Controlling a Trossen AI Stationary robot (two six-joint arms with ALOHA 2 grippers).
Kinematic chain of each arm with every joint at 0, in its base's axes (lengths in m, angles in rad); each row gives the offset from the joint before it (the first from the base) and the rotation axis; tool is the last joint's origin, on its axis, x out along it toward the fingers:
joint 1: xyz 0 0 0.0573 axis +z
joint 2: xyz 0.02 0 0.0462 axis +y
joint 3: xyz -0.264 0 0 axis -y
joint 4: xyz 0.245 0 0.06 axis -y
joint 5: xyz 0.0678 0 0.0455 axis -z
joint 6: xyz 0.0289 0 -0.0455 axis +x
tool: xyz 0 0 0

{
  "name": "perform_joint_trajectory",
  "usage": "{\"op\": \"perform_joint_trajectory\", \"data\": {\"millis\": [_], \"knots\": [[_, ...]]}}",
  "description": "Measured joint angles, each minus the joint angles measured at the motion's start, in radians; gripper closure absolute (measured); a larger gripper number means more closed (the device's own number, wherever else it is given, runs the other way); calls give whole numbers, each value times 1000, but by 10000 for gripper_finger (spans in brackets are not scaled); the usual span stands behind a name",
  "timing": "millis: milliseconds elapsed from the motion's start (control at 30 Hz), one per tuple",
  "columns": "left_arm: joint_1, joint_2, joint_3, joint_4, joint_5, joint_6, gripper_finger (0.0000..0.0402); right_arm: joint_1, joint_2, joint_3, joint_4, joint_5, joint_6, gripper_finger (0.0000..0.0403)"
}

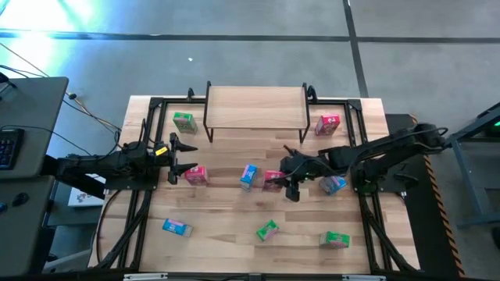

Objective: Stack cereal on shelf
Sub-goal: Put the bottom right red cereal box on the shelf

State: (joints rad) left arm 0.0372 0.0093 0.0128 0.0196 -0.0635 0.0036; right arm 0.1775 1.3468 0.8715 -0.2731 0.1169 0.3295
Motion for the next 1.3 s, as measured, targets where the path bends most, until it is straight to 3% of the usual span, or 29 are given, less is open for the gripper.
{"op": "perform_joint_trajectory", "data": {"millis": [167, 367, 467, 867, 1300], "knots": [[0, 0, 0, 0, 0, 0, 131, -9, -74, 0, -27, 70, 36, 254], [0, 0, 0, 0, 0, 0, 131, -50, -130, 6, -51, 74, 93, 254], [0, 0, 0, 0, 0, 0, 131, -76, -132, 69, -151, 75, 74, 254], [0, 0, 0, 0, 0, 0, 131, -309, -133, 418, -567, 61, -316, 254], [0, 0, 0, 0, 0, 0, 131, -684, -129, 524, -618, -202, -767, 254]]}}
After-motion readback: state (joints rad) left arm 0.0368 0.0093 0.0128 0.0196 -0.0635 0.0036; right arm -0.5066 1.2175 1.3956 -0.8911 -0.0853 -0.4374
